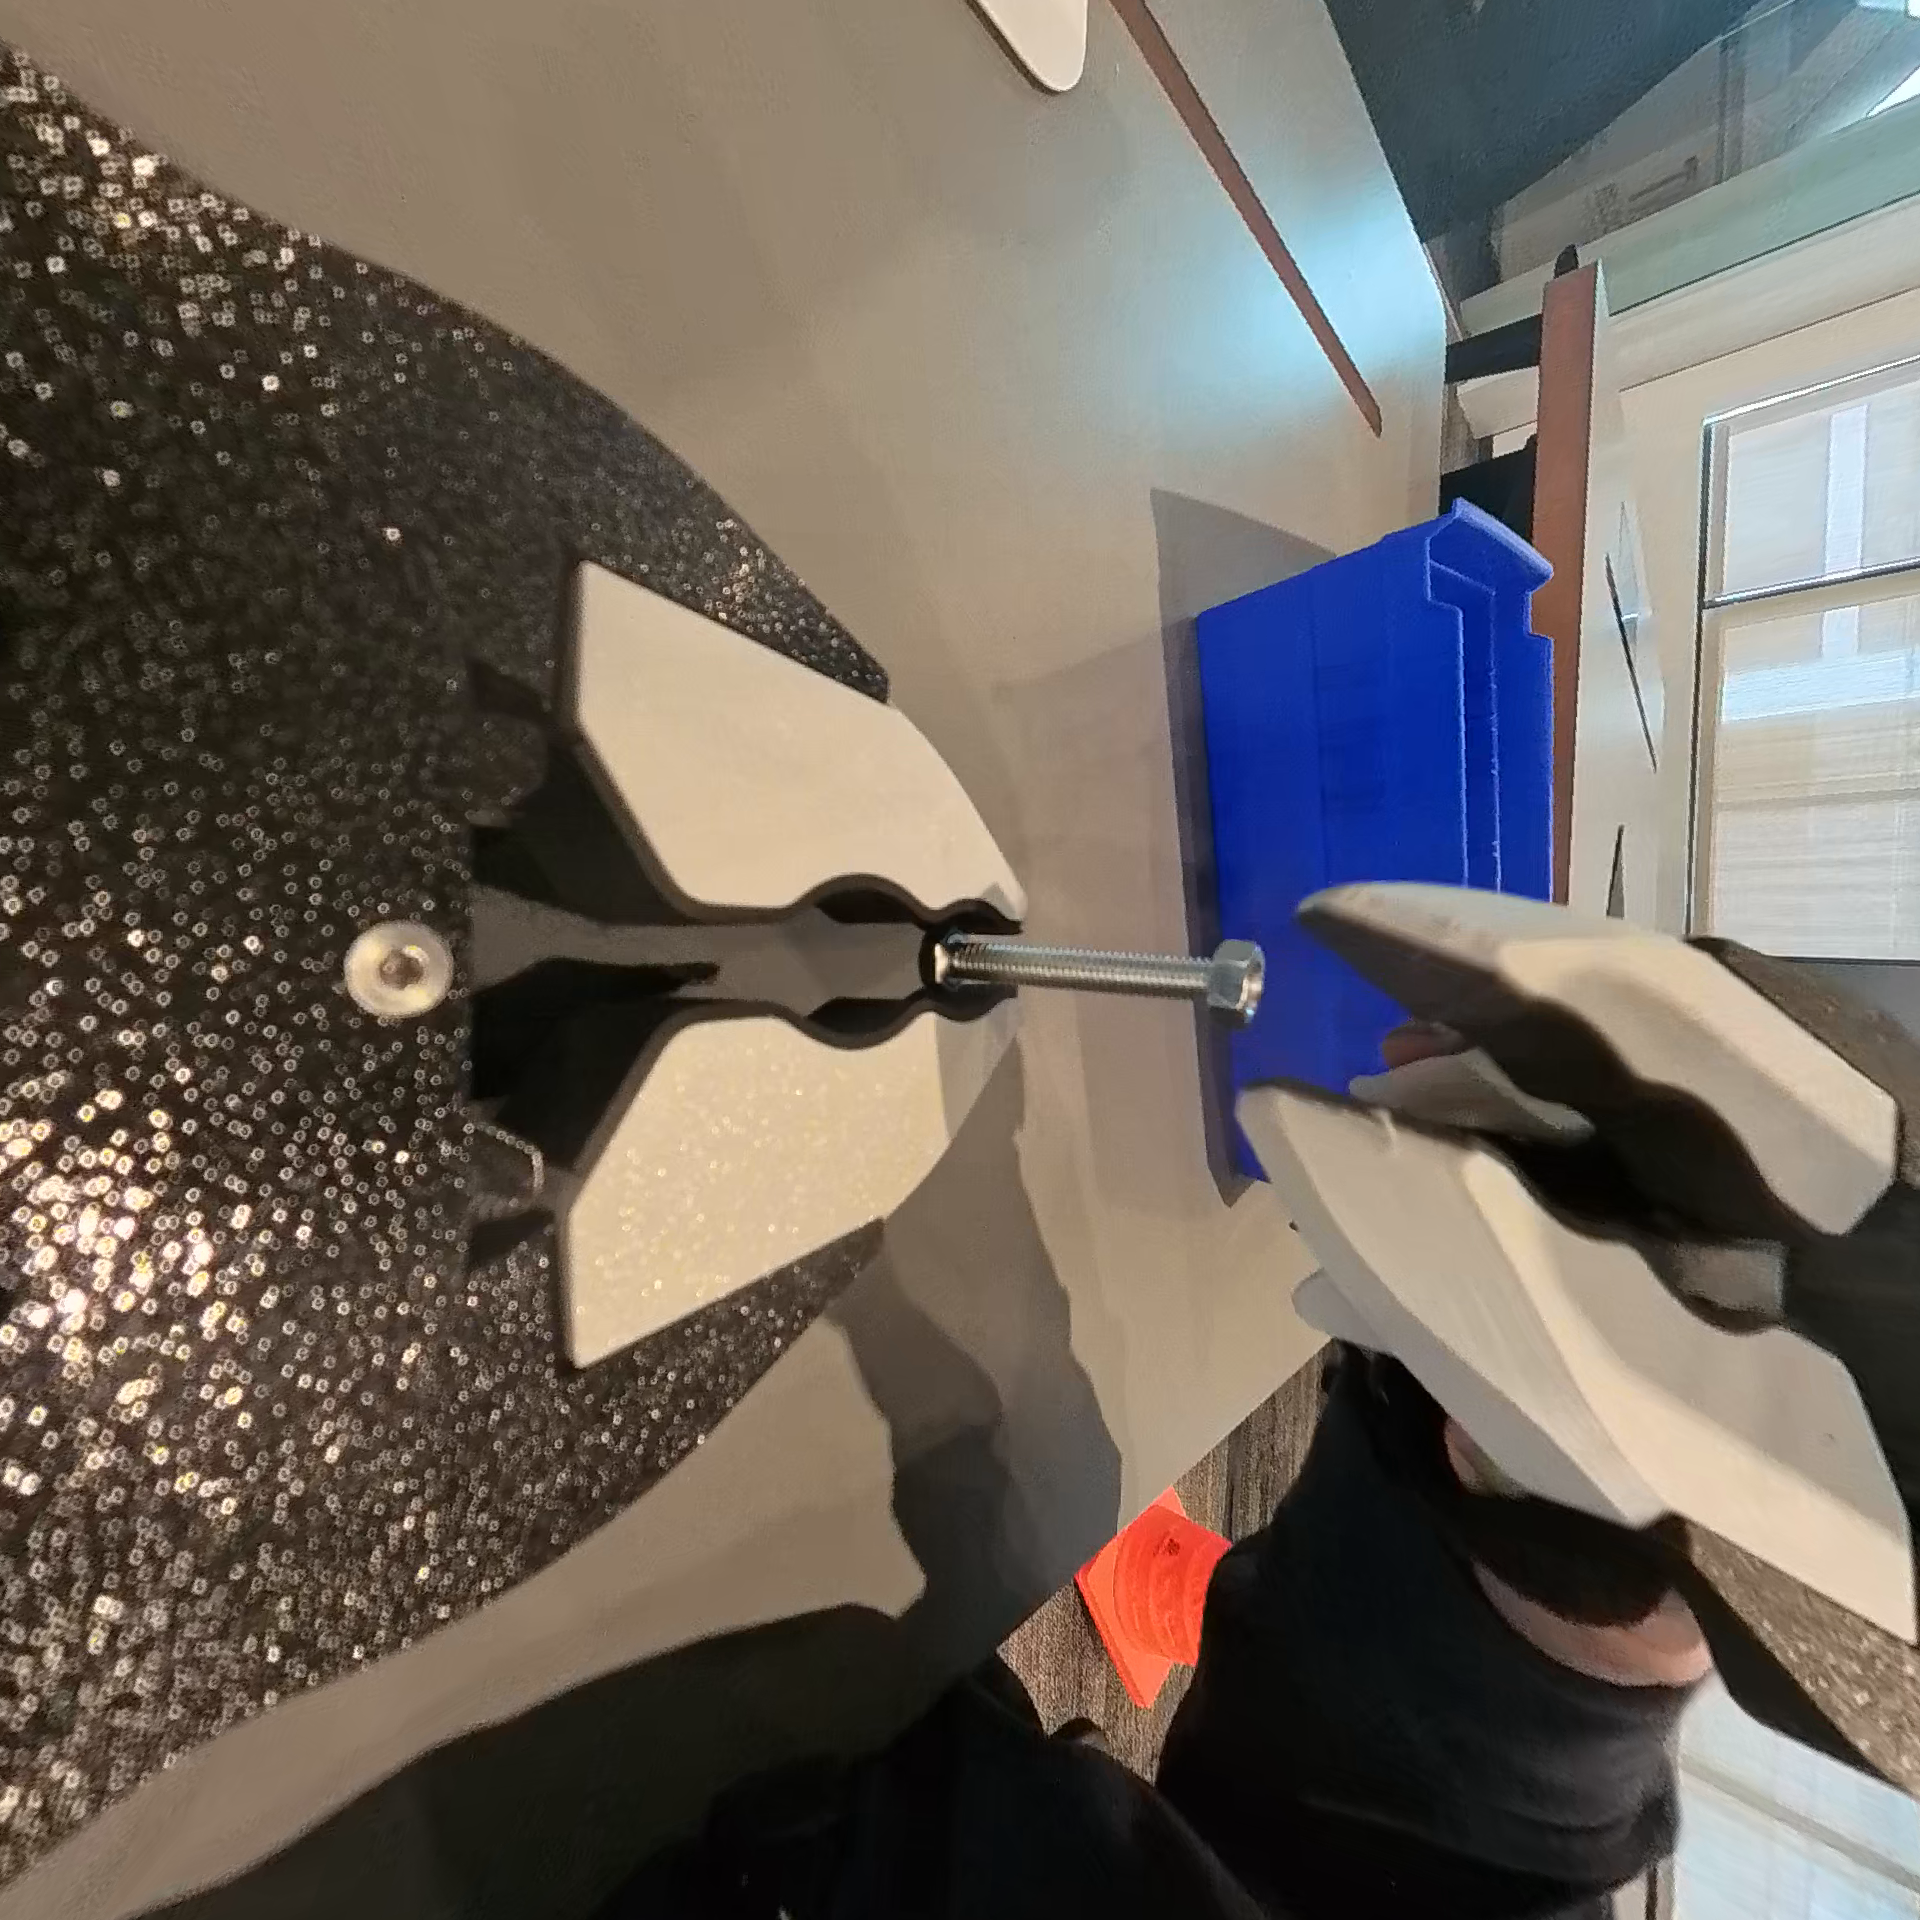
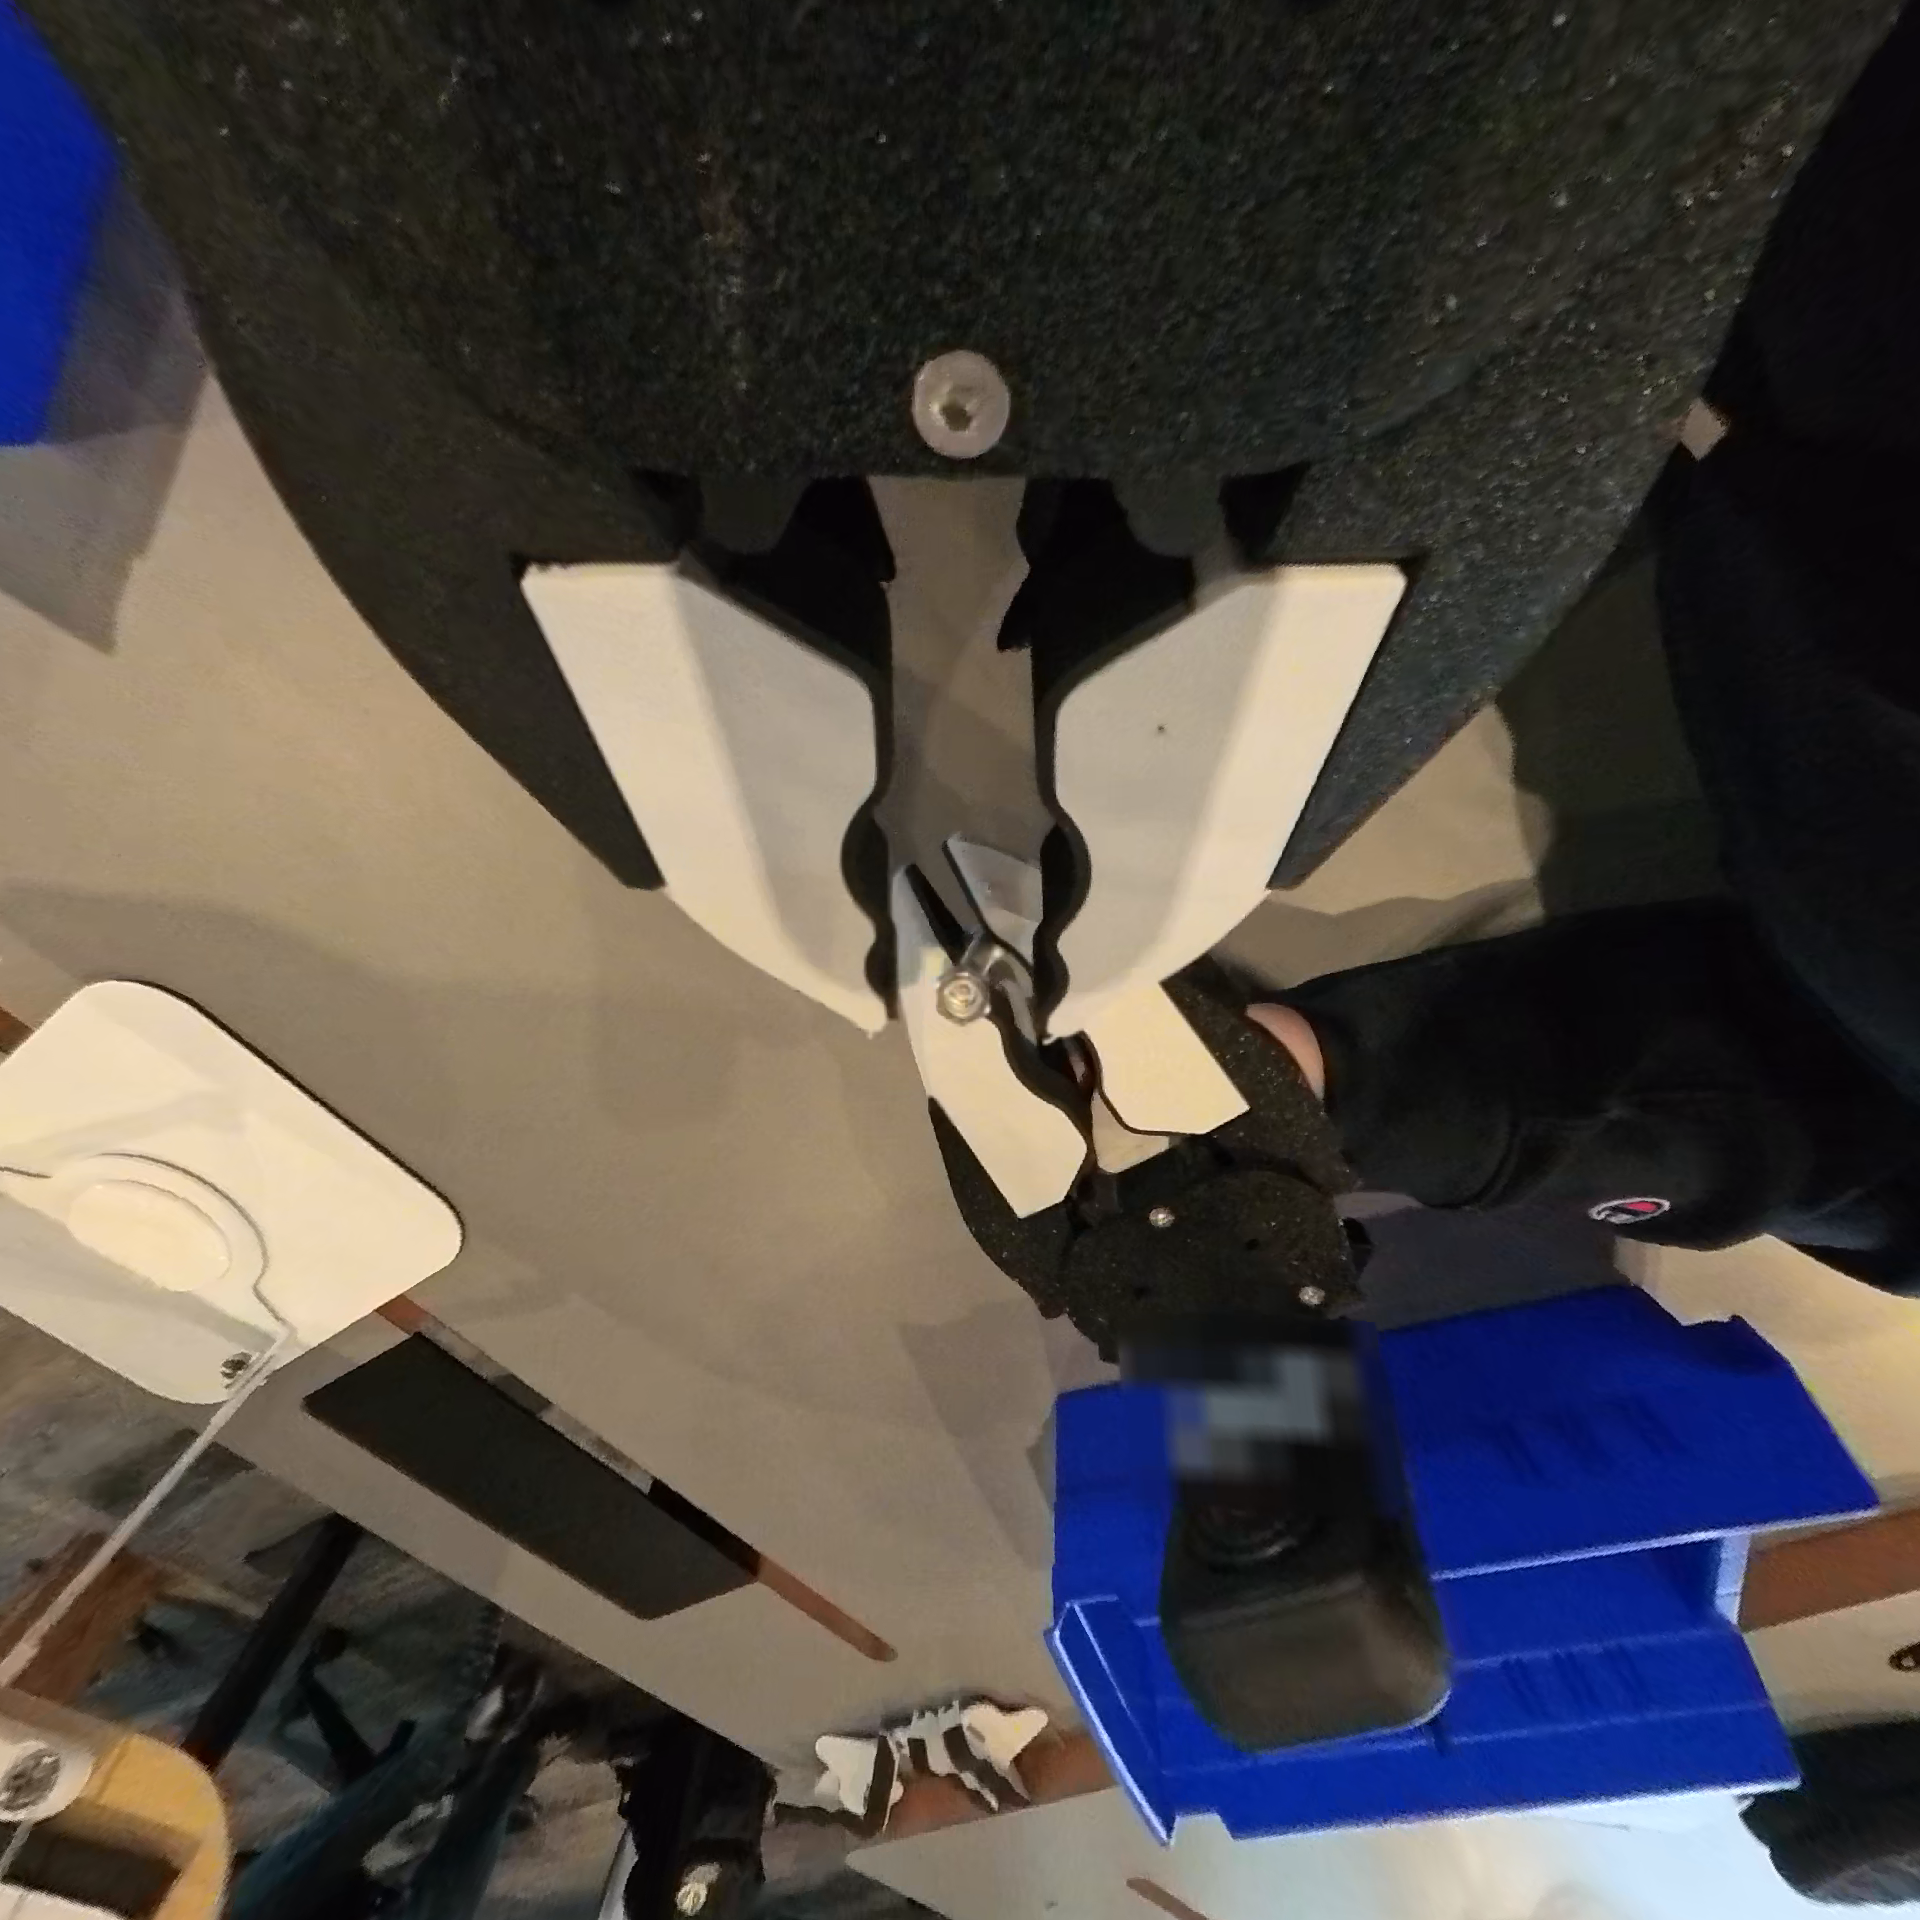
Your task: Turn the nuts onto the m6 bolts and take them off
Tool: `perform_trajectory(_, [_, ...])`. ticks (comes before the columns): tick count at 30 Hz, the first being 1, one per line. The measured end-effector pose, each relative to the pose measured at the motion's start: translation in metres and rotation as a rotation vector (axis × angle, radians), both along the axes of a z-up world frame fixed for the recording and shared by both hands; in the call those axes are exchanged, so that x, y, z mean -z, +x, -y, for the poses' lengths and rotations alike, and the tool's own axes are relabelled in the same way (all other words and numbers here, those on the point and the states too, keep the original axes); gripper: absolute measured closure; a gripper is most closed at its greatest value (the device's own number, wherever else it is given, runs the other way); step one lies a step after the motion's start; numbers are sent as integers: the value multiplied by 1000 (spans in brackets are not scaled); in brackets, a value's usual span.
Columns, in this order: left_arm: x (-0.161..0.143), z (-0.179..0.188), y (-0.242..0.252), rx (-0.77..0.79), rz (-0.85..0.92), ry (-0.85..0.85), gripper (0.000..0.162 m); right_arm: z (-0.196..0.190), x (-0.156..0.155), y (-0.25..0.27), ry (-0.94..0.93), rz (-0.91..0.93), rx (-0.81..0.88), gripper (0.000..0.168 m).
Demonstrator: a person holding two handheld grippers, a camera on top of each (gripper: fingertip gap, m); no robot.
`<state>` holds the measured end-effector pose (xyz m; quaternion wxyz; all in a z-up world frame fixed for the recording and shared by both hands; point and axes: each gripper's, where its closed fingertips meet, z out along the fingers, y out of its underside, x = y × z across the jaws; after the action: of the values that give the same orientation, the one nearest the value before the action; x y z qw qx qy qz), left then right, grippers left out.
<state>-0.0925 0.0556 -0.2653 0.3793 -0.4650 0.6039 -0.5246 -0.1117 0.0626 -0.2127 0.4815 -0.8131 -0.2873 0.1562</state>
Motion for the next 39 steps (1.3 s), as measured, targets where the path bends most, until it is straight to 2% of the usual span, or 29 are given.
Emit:
perform_trajectory(4, [0, 0, 0, -2, 0, -4, 153, 7, -1, 2, 96, -69, 26, 128])
perform_trajectory(10, [0, 0, 0, -1, -3, -5, 153, 20, 5, -5, 153, -144, 17, 124])
perform_trajectory(39, [0, 0, 1, 1, -6, -5, 153, 16, 5, -12, 153, -140, -4, 127])
